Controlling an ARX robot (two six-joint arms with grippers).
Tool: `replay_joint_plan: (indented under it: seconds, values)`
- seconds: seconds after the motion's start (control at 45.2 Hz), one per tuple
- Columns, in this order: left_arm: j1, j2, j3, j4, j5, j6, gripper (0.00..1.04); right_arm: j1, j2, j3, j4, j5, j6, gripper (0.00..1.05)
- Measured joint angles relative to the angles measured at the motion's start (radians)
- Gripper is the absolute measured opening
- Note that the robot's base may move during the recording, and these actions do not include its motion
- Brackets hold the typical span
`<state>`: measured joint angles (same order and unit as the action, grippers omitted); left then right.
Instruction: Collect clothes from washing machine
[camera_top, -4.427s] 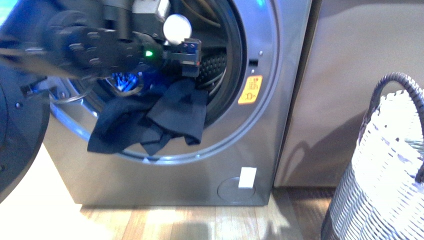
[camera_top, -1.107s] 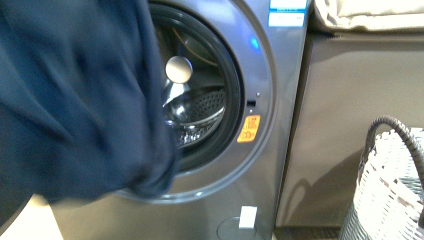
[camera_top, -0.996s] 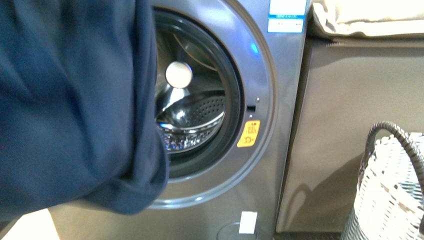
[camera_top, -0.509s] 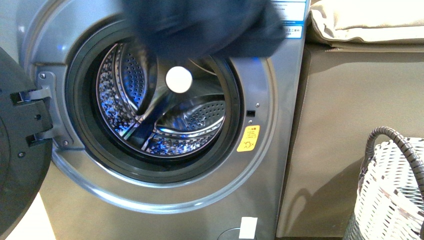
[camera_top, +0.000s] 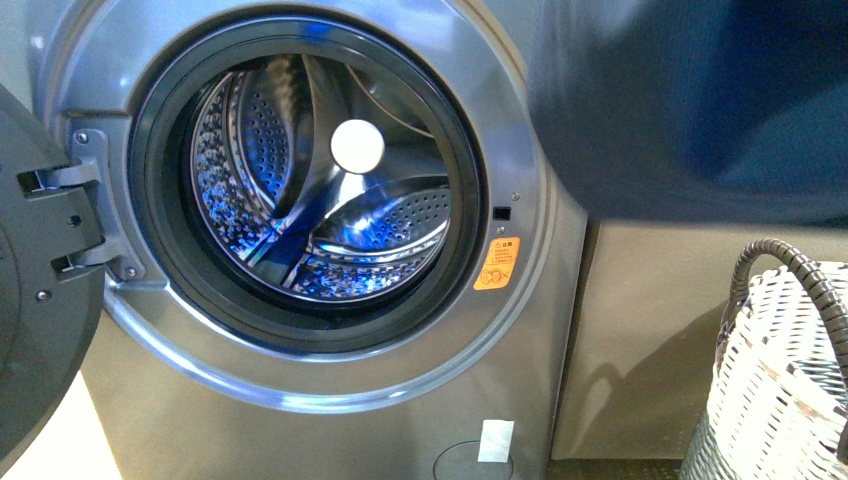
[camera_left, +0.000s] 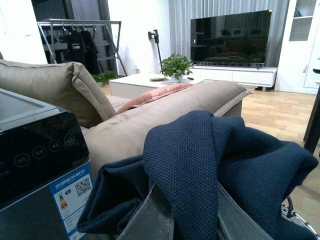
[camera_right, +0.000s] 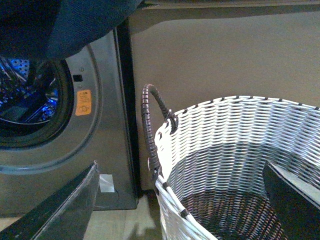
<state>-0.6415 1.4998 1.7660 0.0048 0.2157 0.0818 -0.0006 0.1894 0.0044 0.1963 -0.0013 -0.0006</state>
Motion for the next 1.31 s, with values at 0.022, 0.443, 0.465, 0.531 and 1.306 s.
replay_joint_plan:
  seconds: [0.022, 0.443, 0.465, 0.531, 1.306]
  values:
    - [0.0, 0.0, 0.002, 0.0, 0.0, 0.0, 0.07, 0.0, 0.0, 0.0, 0.0, 0.0, 0.0, 0.97]
    - [0.003, 0.0, 0.005, 0.0, -0.008, 0.001, 0.07, -0.223, 0.062, 0.004, 0.538, -0.604, 0.432, 0.97]
    - [0.003, 0.0, 0.005, 0.0, -0.008, 0.001, 0.08, -0.237, 0.072, 0.008, 0.556, -0.612, 0.451, 0.97]
    - [0.003, 0.0, 0.005, 0.0, -0.007, 0.001, 0.07, -0.264, 0.125, 0.035, 0.621, -0.647, 0.523, 0.97]
    - [0.003, 0.0, 0.005, 0.0, -0.006, 0.001, 0.07, 0.153, 0.957, 0.703, 0.834, -0.567, 0.263, 0.97]
